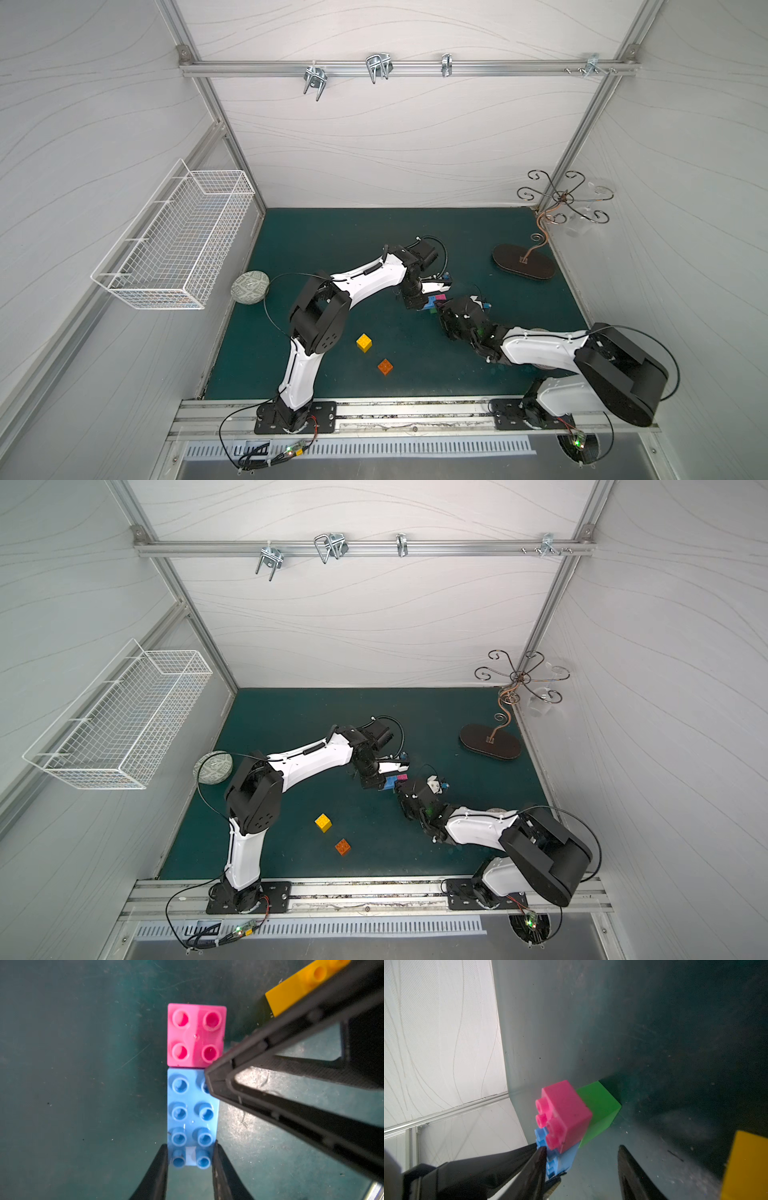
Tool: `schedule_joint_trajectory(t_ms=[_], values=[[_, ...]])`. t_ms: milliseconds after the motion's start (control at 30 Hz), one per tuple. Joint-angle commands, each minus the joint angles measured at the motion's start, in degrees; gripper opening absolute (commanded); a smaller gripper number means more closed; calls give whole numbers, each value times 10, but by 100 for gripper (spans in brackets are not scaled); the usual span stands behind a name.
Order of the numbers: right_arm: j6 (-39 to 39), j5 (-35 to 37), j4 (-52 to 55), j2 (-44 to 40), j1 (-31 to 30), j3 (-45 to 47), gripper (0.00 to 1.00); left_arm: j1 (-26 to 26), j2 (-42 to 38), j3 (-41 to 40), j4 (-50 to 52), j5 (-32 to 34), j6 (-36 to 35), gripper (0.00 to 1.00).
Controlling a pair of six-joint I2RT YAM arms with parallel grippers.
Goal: Assemble the number 4 with lego
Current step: Assemble the lego brick with the lego brick.
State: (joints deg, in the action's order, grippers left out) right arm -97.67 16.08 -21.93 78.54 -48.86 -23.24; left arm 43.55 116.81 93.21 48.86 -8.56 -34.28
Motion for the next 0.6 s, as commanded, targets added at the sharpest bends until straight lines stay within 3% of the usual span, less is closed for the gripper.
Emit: schedule_joint_trajectory(t_ms=[0, 567], values=[[2, -1, 90, 18, 3, 30, 55, -6, -22, 12, -54, -2, 10, 28], [9, 2, 85, 20, 5, 28, 56, -9, -28, 4, -44, 4, 0, 42]])
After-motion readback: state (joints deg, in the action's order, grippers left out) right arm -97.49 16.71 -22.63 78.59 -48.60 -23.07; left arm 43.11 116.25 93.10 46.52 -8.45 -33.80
